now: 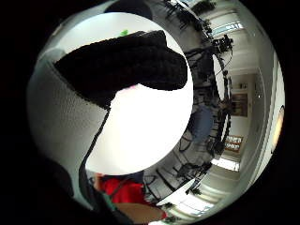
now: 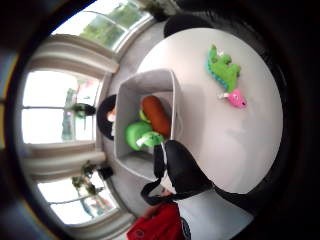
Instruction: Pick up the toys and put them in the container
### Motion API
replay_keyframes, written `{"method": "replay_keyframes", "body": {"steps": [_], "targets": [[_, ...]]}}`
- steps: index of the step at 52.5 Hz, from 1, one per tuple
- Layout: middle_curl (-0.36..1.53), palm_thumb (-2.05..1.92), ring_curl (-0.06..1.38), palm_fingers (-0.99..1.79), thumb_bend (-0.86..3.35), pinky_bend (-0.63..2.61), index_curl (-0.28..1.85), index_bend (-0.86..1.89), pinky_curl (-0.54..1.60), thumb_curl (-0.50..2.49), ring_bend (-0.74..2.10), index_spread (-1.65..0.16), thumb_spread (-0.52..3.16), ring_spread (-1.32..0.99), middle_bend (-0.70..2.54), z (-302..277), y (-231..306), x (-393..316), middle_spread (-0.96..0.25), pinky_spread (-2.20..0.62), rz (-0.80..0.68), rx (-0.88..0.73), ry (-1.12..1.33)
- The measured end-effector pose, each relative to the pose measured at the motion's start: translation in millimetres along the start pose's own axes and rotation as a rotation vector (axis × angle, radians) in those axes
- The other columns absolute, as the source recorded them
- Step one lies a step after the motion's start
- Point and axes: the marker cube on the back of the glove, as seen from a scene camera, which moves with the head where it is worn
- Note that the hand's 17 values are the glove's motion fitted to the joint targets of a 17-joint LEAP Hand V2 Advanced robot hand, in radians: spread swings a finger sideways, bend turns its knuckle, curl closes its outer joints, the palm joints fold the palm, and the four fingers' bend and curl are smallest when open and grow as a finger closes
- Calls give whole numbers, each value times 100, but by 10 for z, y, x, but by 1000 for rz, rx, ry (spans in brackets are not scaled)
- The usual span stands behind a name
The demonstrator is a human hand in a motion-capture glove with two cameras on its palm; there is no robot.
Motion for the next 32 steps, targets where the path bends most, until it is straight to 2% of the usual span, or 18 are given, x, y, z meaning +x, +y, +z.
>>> {"method": "replay_keyframes", "body": {"steps": [15, 32], "targets": [[32, 9, 32, -11, -2, 124, 25, 15, 32, 40, 36, -38, 111, 2, 15, 586, -449, 402, -5, 11, 47, -82, -61], [29, 10, 32, -6, -2, 123, 25, 16, 32, 39, 37, -39, 111, 2, 16, 1164, -1078, 439, -6, 11, 51, -32, 17]]}}
